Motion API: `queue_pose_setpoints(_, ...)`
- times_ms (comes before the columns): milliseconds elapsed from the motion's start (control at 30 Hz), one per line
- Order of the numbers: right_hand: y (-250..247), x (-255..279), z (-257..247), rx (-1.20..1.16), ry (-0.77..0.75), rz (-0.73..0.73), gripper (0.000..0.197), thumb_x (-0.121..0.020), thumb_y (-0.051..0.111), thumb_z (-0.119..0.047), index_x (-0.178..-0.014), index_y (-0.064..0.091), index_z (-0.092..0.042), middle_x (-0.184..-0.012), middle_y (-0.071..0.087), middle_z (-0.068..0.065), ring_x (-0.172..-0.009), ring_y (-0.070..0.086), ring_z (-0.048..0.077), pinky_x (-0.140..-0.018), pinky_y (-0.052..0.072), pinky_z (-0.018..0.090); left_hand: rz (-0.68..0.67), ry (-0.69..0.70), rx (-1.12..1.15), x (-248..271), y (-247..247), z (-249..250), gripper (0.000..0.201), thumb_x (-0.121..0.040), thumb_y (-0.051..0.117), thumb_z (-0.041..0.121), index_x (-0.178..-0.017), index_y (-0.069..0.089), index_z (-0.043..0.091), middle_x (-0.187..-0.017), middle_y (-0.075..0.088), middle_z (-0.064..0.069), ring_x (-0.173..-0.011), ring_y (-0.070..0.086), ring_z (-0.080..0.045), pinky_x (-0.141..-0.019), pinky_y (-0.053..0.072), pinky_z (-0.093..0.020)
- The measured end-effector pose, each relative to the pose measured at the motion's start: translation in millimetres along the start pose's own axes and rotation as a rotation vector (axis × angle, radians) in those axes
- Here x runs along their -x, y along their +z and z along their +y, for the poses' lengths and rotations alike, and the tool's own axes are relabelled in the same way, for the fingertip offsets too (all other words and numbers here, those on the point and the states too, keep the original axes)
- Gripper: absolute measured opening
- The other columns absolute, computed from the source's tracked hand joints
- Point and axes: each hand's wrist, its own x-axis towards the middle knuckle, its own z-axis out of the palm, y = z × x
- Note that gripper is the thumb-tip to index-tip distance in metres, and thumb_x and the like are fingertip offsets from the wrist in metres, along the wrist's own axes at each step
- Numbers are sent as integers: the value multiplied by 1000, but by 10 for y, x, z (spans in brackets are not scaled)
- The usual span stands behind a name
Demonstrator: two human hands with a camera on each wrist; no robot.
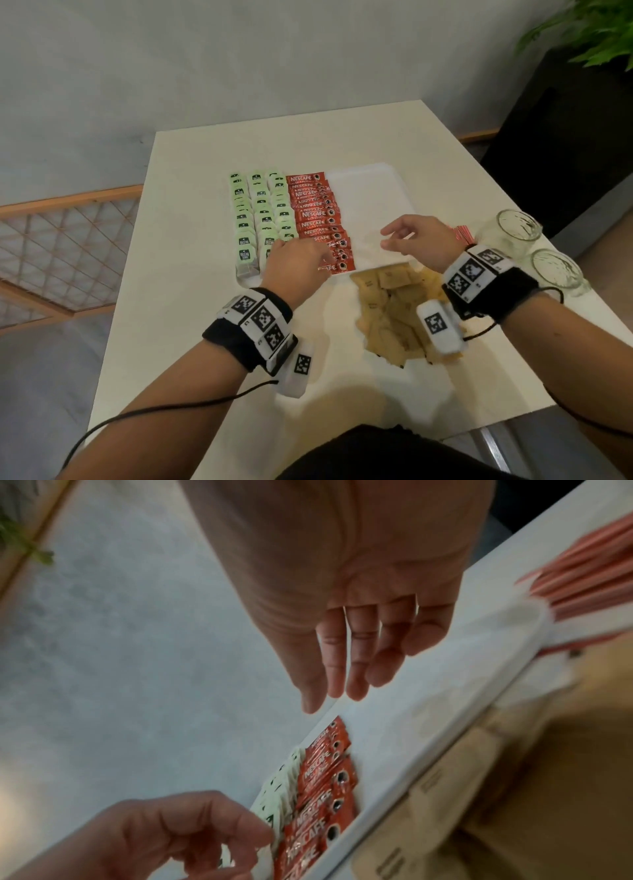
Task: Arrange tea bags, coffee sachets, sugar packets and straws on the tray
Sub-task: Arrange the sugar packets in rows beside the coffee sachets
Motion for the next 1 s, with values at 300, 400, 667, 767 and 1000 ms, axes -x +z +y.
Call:
queue_pose_setpoints(300,-40,540,307,73,35,19,18,-81,77,-25,-97,71,-24,-84,64,-7,-77,58,7,-74,47,26,-170,109,67,51,366,493,43,-84,67,49,-115,57,20,-106,63,3,-90,62,-18,-73,51,-32)
queue_pose_setpoints(400,-6,668,326,61,40,51,18,-82,75,-23,-99,70,-24,-84,63,-7,-78,57,7,-74,47,24,-175,114,73,42,412,516,46,-84,68,47,-115,52,18,-106,61,0,-91,61,-20,-71,48,-31)
queue_pose_setpoints(667,98,759,389,29,43,60,22,-76,80,-25,-96,71,-25,-80,62,-7,-73,57,8,-76,49,30,-302,46,442,11,345,352,20,-85,73,25,-94,57,18,-92,60,1,-85,60,-21,-70,51,-33)
queue_pose_setpoints(767,95,762,320,-24,10,-15,35,-73,83,-30,-105,68,-32,-93,68,-6,-76,63,9,-76,50,28,-223,21,622,23,217,369,18,-84,75,21,-90,58,19,-89,64,-3,-75,64,-20,-63,60,-36)
queue_pose_setpoints(1000,-50,874,234,-95,-125,-117,12,-82,75,-14,-78,67,-22,-60,62,-18,-56,54,-3,-61,44,18,-178,123,730,63,96,828,22,-80,78,30,-92,63,19,-88,67,2,-78,63,-16,-70,52,-32)
